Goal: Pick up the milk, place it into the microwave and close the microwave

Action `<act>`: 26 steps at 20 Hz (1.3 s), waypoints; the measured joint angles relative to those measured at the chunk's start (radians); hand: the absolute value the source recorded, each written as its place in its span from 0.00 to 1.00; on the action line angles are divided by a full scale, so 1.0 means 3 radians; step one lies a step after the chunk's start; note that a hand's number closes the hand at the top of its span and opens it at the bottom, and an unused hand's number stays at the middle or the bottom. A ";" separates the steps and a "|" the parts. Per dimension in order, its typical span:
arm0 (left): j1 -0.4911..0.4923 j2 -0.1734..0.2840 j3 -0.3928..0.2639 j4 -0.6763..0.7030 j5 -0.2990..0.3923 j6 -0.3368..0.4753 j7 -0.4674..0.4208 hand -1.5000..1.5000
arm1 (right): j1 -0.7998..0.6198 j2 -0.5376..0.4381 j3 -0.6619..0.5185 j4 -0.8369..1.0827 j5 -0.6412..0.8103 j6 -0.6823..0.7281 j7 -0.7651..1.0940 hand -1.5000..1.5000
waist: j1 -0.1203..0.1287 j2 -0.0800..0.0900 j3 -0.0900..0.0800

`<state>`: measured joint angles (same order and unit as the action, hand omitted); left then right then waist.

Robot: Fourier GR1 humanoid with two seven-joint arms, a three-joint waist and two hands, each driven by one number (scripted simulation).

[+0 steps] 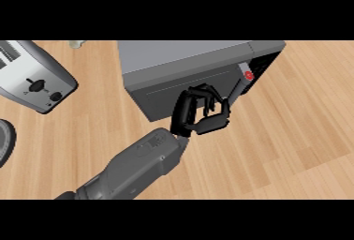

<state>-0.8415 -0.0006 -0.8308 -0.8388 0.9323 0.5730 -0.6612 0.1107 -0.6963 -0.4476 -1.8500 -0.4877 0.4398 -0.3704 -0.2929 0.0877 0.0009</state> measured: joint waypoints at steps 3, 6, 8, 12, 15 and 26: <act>-0.0008 0.0000 -0.0018 0.0016 0.0031 0.0002 -0.0050 1.00 | -0.0028 -0.0056 -0.0045 0.0074 -0.0022 0.0037 -0.0006 0.00 | -0.0003 0.0001 0.0004; -0.0022 0.0000 -0.0036 0.0015 0.0072 0.0004 -0.0080 1.00 | -0.0058 -0.0082 -0.0055 0.0162 -0.0075 0.0086 -0.0010 0.00 | 0.0005 0.0011 0.0009; -0.0031 0.0000 -0.0052 0.0024 0.0098 0.0002 -0.0100 1.00 | -0.0078 -0.0093 -0.0071 0.0232 -0.0130 0.0117 -0.0010 0.00 | 0.0008 0.0011 0.0011; -0.0052 0.0000 -0.0084 0.0038 0.0145 -0.0006 -0.0140 1.00 | -0.0136 -0.0112 -0.0090 0.0354 -0.0245 0.0178 -0.0016 0.00 | 0.0017 0.0017 0.0014; -0.0067 0.0000 -0.0105 0.0045 0.0188 -0.0008 -0.0156 1.00 | -0.0176 -0.0137 -0.0108 0.0447 -0.0313 0.0225 -0.0017 0.00 | 0.0024 0.0019 0.0015; -0.0122 0.0000 -0.0187 0.0079 0.0322 -0.0011 -0.0231 1.00 | -0.0331 -0.0278 -0.0171 0.0761 -0.0496 0.0391 -0.0012 0.00 | 0.0043 0.0027 0.0016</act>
<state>-0.8781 -0.0007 -0.8867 -0.8151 1.0289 0.5698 -0.7303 0.0115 -0.7796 -0.4987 -1.6218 -0.6365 0.5572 -0.3740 -0.2799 0.0959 0.0057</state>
